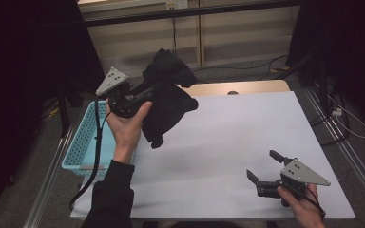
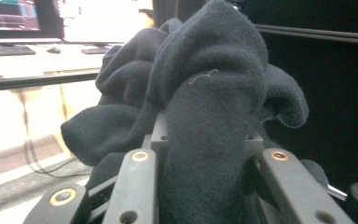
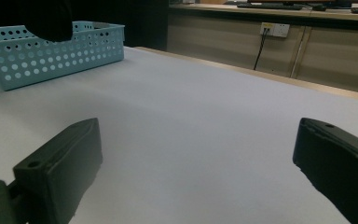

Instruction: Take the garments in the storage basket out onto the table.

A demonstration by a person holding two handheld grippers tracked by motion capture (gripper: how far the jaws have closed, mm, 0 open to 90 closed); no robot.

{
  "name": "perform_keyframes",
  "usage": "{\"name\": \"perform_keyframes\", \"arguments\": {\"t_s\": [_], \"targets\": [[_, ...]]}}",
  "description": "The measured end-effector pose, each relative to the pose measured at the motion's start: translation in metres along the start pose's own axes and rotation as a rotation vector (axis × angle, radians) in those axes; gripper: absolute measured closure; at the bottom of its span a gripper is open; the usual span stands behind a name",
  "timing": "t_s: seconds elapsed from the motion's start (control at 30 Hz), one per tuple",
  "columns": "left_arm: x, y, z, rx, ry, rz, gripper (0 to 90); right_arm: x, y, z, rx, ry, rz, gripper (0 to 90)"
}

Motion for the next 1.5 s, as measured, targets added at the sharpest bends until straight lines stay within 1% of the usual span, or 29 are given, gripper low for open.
{"name": "perform_keyframes", "arguments": {"t_s": [0.17, 0.23, 0.3, 0.43, 0.53, 0.73, 0.8, 0.9, 0.93, 1.0, 1.07, 1.2, 1.33, 1.37, 1.4, 1.43, 1.5], "targets": [[-0.015, 0.011, 0.018, -0.031, -0.035, -0.002, 68.6, 0.000, 0.000, -0.001, -0.001, -0.001, -0.001, 0.6], [-0.020, 0.013, 0.024, -0.040, -0.045, -0.014, 68.6, 0.000, 0.000, -0.001, 0.001, 0.000, -0.002, 0.6], [-0.026, 0.015, 0.028, -0.040, -0.062, -0.011, 68.6, 0.000, 0.000, -0.001, 0.001, -0.001, -0.001, 0.6], [-0.036, 0.018, 0.036, -0.059, -0.085, -0.013, 68.5, 0.000, 0.000, -0.001, 0.002, -0.001, -0.002, 0.6], [-0.044, 0.021, 0.041, -0.062, -0.102, -0.013, 68.4, 0.000, 0.000, 0.000, 0.006, 0.000, -0.005, 0.6], [-0.061, 0.025, 0.054, -0.079, -0.140, -0.027, 68.3, 0.000, -0.001, -0.001, 0.007, -0.001, 0.003, 0.5], [-0.068, 0.027, 0.058, -0.084, -0.161, -0.023, 68.2, 0.000, 0.000, -0.001, 0.005, -0.004, 0.001, 0.5], [-0.080, 0.030, 0.063, -0.100, -0.183, -0.034, 68.2, -0.001, -0.001, -0.001, 0.005, -0.004, 0.001, 0.5], [-0.084, 0.030, 0.065, -0.095, -0.205, -0.027, 68.2, 0.000, -0.001, -0.001, 0.007, -0.004, 0.001, 0.5], [-0.092, 0.030, 0.068, -0.102, -0.223, -0.036, 68.0, -0.001, -0.001, -0.001, 0.009, -0.004, -0.001, 0.6], [-0.099, 0.031, 0.071, -0.099, -0.244, -0.032, 68.0, -0.001, -0.002, -0.001, 0.010, -0.005, -0.001, 0.6], [-0.112, 0.029, 0.076, -0.100, -0.272, -0.052, 67.9, -0.002, -0.001, 0.000, 0.011, -0.008, -0.008, 0.5], [-0.125, 0.032, 0.083, -0.106, -0.303, -0.052, 67.8, -0.001, -0.003, 0.000, 0.015, -0.007, -0.006, 0.5], [-0.128, 0.033, 0.084, -0.113, -0.310, -0.048, 67.8, -0.001, -0.003, 0.000, 0.014, -0.008, -0.006, 0.5], [-0.132, 0.034, 0.086, -0.115, -0.324, -0.037, 67.8, -0.001, -0.003, 0.000, 0.012, -0.008, -0.006, 0.5], [-0.135, 0.035, 0.087, -0.111, -0.330, -0.044, 67.8, -0.001, -0.002, 0.000, 0.012, -0.007, -0.006, 0.5], [-0.142, 0.035, 0.088, -0.111, -0.340, -0.039, 67.6, -0.001, -0.002, 0.000, 0.011, -0.008, -0.009, 0.6]]}}
Point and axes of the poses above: each handheld gripper's, and its own axes: z roughly forward along the jaws, x roughly out of its top, y roughly to its right, the point moved 6 cm from there along z, roughly forward along the jaws, and after that the axes turned 4 degrees about -x, right-handed, at the moved point
